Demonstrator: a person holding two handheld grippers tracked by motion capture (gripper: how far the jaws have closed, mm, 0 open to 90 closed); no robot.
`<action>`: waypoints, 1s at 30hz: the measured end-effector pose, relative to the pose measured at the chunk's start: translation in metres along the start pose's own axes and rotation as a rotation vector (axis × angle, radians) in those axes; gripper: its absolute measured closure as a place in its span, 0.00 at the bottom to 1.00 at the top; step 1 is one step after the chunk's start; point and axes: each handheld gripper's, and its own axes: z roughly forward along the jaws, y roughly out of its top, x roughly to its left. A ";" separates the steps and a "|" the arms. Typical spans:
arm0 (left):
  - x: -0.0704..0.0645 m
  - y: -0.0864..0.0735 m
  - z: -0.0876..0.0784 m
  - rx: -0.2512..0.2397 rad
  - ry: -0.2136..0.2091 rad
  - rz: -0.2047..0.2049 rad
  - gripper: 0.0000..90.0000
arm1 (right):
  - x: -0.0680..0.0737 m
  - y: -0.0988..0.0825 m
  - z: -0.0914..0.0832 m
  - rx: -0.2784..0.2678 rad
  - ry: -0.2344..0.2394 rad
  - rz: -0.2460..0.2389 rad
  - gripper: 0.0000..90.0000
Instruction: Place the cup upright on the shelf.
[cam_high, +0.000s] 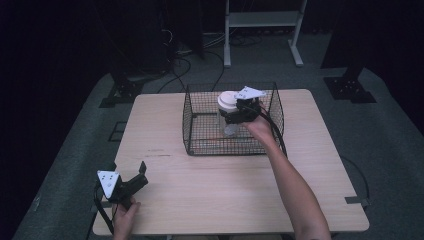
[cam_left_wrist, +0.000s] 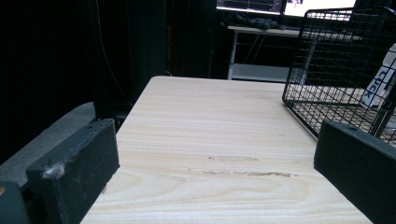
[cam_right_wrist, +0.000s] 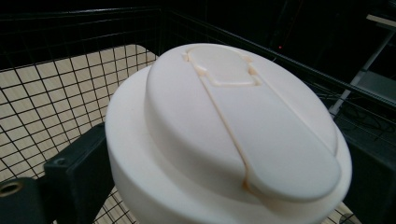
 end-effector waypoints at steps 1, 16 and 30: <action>0.000 0.000 0.000 0.000 0.000 0.000 0.00 | 0.000 0.000 0.000 0.001 -0.001 -0.001 0.04; 0.000 0.000 0.000 0.001 0.001 0.001 0.00 | -0.001 0.002 -0.002 -0.013 0.002 0.024 0.02; -0.001 0.000 0.000 0.002 0.006 0.004 0.00 | -0.004 0.012 -0.016 -0.079 0.008 0.056 0.01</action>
